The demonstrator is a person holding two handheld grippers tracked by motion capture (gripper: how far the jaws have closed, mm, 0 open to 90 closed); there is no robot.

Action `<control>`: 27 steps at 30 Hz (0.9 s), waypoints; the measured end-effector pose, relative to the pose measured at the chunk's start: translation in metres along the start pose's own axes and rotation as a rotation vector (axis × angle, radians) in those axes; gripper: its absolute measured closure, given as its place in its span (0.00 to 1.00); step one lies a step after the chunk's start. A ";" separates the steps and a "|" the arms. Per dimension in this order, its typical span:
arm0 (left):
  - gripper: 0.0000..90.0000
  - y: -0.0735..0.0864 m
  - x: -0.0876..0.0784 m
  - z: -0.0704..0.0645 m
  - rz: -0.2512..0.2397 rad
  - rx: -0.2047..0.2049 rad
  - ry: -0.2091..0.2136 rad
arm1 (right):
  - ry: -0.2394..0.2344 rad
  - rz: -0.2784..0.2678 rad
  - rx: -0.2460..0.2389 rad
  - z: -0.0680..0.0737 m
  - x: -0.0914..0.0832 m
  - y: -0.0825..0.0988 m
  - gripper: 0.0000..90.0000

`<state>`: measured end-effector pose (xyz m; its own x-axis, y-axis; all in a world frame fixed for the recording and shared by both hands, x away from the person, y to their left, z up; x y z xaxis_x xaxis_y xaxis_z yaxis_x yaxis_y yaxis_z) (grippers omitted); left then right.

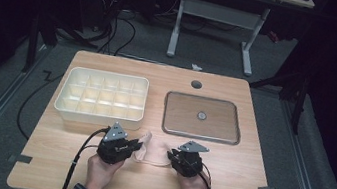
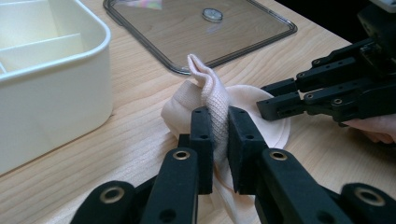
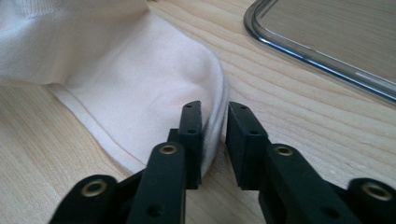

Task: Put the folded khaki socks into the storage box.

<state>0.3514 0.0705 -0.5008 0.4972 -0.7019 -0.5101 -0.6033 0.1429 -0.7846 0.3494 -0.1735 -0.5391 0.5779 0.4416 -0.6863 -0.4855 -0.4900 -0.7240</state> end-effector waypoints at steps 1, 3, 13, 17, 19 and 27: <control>0.91 0.000 0.000 0.000 0.003 0.003 0.002 | -0.004 0.002 0.000 0.000 0.000 0.000 0.88; 0.91 0.001 0.001 -0.001 0.008 0.007 0.001 | -0.006 0.000 -0.005 0.001 0.001 0.000 0.91; 0.91 0.001 0.004 -0.005 0.019 0.026 -0.001 | -0.030 -0.007 -0.032 0.007 0.005 -0.004 0.95; 0.91 0.002 0.004 -0.006 0.020 0.031 -0.002 | -0.037 -0.007 -0.037 0.009 0.007 -0.005 0.95; 0.91 0.002 0.005 -0.007 0.023 0.033 -0.004 | -0.042 -0.004 -0.041 0.010 0.007 -0.006 0.95; 0.90 0.003 0.011 -0.008 0.039 0.041 -0.010 | -0.053 -0.006 -0.048 0.012 0.009 -0.008 0.95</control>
Point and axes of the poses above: each handheld gripper's, and its own axes: x roughly forward along the jaws, y roughly out of its underside, z roughly to its left, the point moved 2 cm from there along x, roughly forward along the jaws, and after that the axes turned 10 degrees about -x, right-handed, at the moved point
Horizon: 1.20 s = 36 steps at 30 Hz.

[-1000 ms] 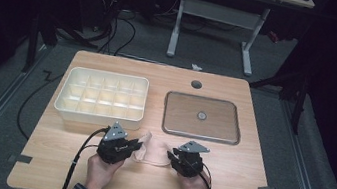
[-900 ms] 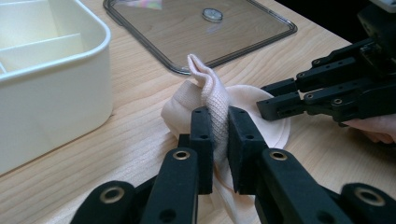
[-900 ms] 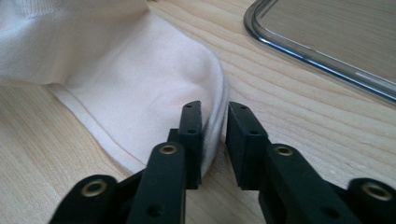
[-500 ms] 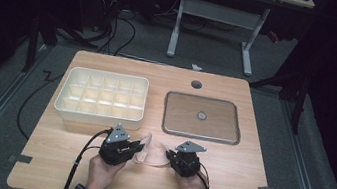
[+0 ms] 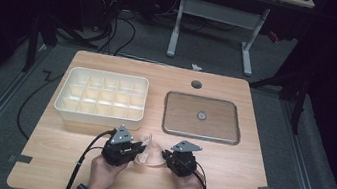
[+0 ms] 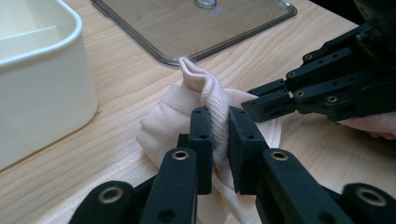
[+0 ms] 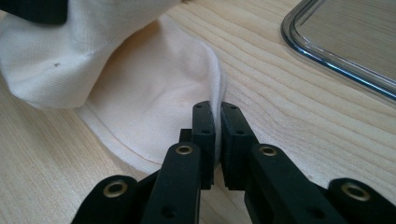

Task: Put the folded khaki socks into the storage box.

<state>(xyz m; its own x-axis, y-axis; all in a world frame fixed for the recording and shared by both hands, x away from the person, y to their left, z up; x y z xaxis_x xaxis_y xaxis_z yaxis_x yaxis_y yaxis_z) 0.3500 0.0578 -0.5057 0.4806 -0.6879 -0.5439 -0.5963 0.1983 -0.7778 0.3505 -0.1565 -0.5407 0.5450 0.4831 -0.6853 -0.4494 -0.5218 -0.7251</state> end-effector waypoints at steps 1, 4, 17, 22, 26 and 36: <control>0.90 0.000 0.001 0.000 0.005 0.003 -0.002 | 0.000 0.000 0.000 0.000 0.000 0.000 0.95; 0.90 0.001 0.004 0.000 0.015 0.000 -0.003 | -0.002 -0.001 0.004 0.000 0.000 0.000 0.95; 0.89 0.005 0.019 -0.004 0.037 -0.039 -0.003 | -0.001 -0.003 0.007 0.000 0.002 0.000 0.95; 0.91 0.006 0.025 -0.006 0.040 -0.043 -0.010 | 0.001 -0.003 0.007 0.000 0.002 0.000 0.95; 0.91 0.007 0.029 -0.005 0.047 -0.037 -0.010 | -0.002 -0.002 0.010 0.000 0.002 0.000 0.95; 0.91 0.009 0.035 -0.008 0.081 0.005 -0.009 | -0.002 -0.004 0.011 0.000 0.003 0.000 0.95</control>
Point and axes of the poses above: each handheld gripper's, and its own axes: x roughly forward along the jaws, y roughly out of its underside, z roughly to its left, the point moved 2 cm from there along x, roughly forward along the jaws, and after that the axes turned 10 degrees about -x, right-handed, at the moved point
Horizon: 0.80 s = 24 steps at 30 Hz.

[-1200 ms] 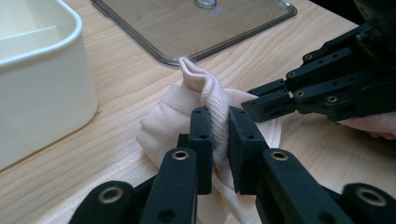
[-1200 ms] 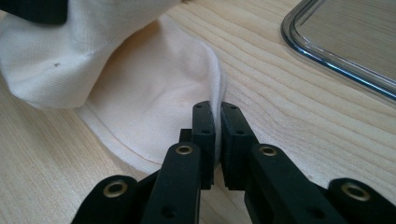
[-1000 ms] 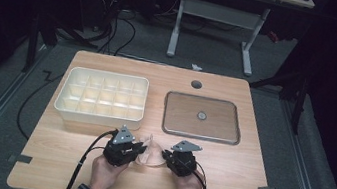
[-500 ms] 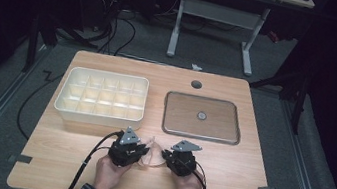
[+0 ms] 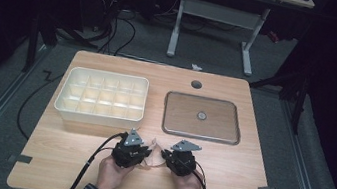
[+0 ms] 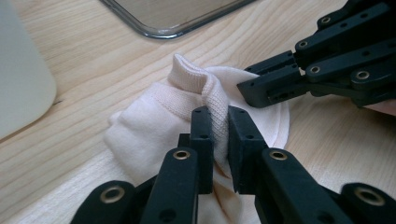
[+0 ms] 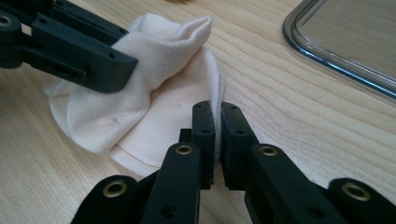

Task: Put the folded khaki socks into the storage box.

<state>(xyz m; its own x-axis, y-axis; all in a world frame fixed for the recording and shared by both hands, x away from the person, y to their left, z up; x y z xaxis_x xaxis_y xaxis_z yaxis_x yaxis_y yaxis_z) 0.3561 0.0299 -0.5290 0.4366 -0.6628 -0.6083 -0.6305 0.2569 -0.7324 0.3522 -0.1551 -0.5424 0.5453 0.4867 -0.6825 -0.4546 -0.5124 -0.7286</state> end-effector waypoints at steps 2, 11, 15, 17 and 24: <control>0.91 0.000 0.002 -0.001 0.008 0.008 -0.001 | 0.000 0.000 0.000 0.000 0.000 0.000 0.95; 0.75 -0.001 -0.001 -0.001 -0.009 -0.015 0.037 | -0.006 -0.006 0.002 0.000 -0.001 0.000 0.89; 0.67 -0.001 -0.007 -0.001 -0.037 -0.046 0.050 | 0.001 -0.034 0.007 0.000 -0.004 -0.002 0.81; 0.65 -0.002 -0.011 0.000 -0.033 -0.046 0.050 | 0.007 -0.047 0.017 -0.001 -0.008 -0.003 0.78; 0.57 -0.005 -0.023 0.005 -0.042 -0.023 0.026 | 0.002 -0.068 0.045 -0.003 -0.018 -0.004 0.64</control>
Point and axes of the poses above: each handheld gripper's, and its own axes: x roughly forward along the jaws, y roughly out of its underside, z roughly to its left, the point moved 2 cm from there along x, roughly forward along the jaws, and after that the axes turned 10 degrees about -x, right-handed, at the moved point
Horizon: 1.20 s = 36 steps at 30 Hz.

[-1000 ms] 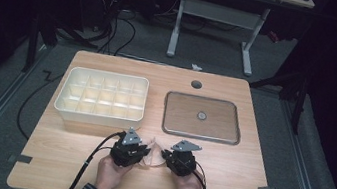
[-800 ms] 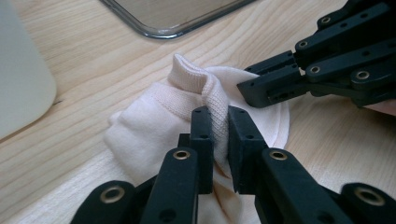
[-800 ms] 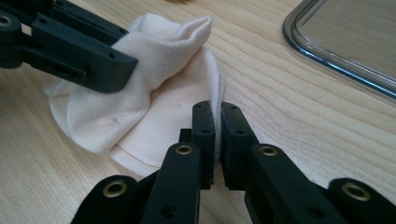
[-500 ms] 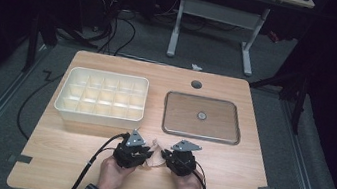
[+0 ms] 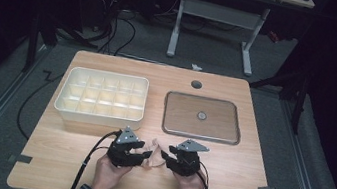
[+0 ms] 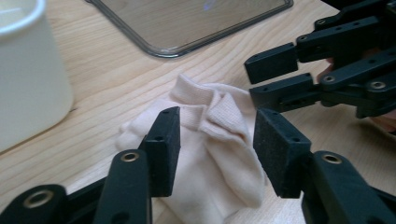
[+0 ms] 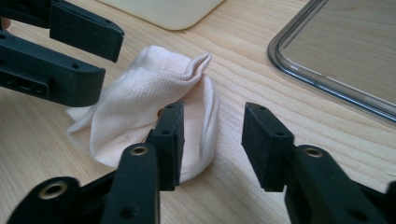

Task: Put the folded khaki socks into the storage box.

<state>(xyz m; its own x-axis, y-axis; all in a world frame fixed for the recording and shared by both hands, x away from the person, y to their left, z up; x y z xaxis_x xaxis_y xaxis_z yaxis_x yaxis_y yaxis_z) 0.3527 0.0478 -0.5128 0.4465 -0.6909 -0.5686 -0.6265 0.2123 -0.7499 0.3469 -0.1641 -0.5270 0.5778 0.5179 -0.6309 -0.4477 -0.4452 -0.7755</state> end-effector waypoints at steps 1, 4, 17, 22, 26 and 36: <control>0.56 0.000 -0.001 0.000 -0.001 -0.004 -0.011 | 0.003 -0.005 0.002 0.000 -0.001 -0.001 0.62; 0.54 0.001 -0.004 0.004 -0.008 -0.016 -0.039 | 0.010 -0.007 -0.008 0.002 -0.003 -0.004 0.58; 0.46 0.014 -0.001 0.022 -0.001 -0.118 -0.121 | 0.019 -0.026 -0.084 0.020 -0.002 -0.024 0.48; 0.45 0.015 0.004 0.018 0.003 -0.116 -0.123 | 0.016 -0.023 -0.129 0.029 0.003 -0.032 0.48; 0.45 0.017 0.021 -0.001 -0.111 -0.327 -0.082 | 0.010 0.005 -0.129 0.034 0.013 -0.034 0.46; 0.45 0.021 0.014 0.015 0.053 -0.049 -0.180 | 0.043 0.042 -0.125 0.029 0.020 -0.025 0.49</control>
<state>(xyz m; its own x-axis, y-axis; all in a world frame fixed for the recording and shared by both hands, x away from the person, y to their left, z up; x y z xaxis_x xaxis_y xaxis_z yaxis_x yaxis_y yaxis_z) 0.3552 0.0529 -0.5410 0.5165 -0.5436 -0.6616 -0.6805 0.2084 -0.7025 0.3503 -0.1217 -0.5215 0.5899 0.4662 -0.6593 -0.3856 -0.5548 -0.7372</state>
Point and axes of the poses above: each handheld gripper's, and its own axes: x roughly forward along the jaws, y roughly out of its underside, z roughly to its left, the point moved 2 cm from there along x, roughly forward along the jaws, and after that the axes turned 10 degrees about -x, right-handed, at the moved point
